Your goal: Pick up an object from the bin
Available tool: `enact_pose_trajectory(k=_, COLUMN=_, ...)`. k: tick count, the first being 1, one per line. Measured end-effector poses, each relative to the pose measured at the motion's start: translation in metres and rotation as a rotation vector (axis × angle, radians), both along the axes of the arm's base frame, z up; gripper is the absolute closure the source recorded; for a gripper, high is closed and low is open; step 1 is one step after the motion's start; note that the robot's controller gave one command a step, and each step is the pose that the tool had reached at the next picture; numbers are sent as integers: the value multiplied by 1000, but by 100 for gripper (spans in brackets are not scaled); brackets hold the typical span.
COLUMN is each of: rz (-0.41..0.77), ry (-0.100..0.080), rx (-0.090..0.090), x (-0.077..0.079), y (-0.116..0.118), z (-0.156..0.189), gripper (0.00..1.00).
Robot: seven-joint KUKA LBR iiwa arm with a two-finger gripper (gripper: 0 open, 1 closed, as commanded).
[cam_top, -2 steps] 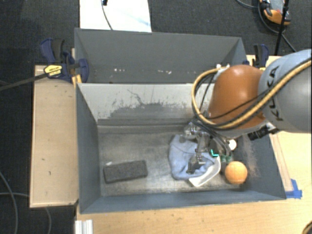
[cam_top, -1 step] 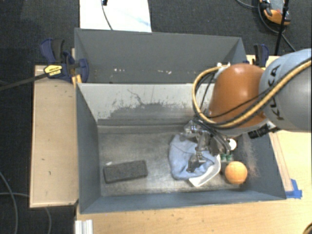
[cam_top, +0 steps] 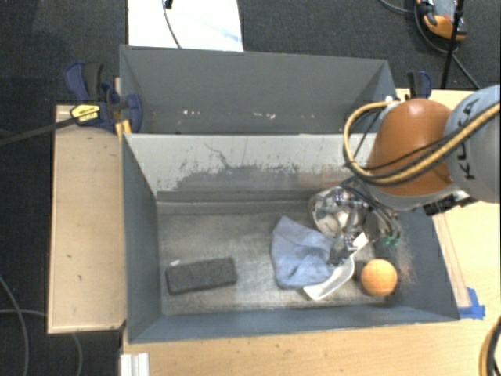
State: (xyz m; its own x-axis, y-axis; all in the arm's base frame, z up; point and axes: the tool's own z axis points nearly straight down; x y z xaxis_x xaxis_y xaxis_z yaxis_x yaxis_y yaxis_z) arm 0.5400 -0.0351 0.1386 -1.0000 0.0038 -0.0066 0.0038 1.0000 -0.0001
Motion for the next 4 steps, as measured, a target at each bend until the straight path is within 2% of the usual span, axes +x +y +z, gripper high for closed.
enact_pose_trajectory(k=1, rz=113, ry=1, rx=-1, x=23, y=-31, z=23, gripper=0)
enact_pose_trajectory(k=2, rz=-76, ry=3, rx=1, x=-27, y=12, z=-9, gripper=0)
enact_pose_trajectory(k=3, rz=90, ry=3, rx=0, x=-25, y=7, z=-61, gripper=0)
enact_pose_trajectory(k=4, rz=-85, ry=-2, rx=4, x=-11, y=4, z=-65, gripper=100)
